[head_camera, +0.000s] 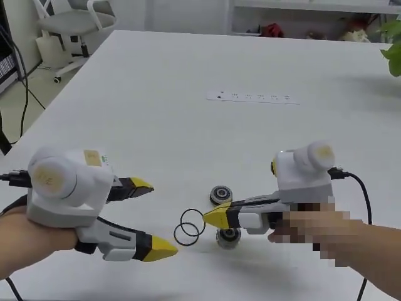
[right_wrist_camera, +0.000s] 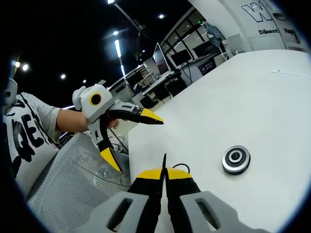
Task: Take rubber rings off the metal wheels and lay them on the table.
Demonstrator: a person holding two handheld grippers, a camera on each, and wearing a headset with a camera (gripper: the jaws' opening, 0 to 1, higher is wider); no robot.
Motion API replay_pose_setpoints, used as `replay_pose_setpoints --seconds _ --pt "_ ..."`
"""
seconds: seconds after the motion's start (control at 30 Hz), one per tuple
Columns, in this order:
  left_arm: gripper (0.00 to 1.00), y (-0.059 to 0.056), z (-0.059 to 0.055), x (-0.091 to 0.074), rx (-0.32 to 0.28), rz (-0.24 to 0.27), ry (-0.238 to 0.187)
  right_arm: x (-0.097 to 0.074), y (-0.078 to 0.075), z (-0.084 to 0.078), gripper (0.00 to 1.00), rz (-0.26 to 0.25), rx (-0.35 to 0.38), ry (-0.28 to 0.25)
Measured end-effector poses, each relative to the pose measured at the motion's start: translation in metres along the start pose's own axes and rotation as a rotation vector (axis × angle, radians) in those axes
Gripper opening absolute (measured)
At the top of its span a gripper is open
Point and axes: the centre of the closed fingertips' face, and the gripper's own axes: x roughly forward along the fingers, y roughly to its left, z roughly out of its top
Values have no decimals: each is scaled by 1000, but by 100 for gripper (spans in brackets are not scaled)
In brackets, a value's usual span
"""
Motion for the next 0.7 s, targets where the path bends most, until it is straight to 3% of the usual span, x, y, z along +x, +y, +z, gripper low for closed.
replay_pose_setpoints --seconds 0.7 --pt "73 2 -8 -3 -21 8 10 19 -9 -13 0 3 29 53"
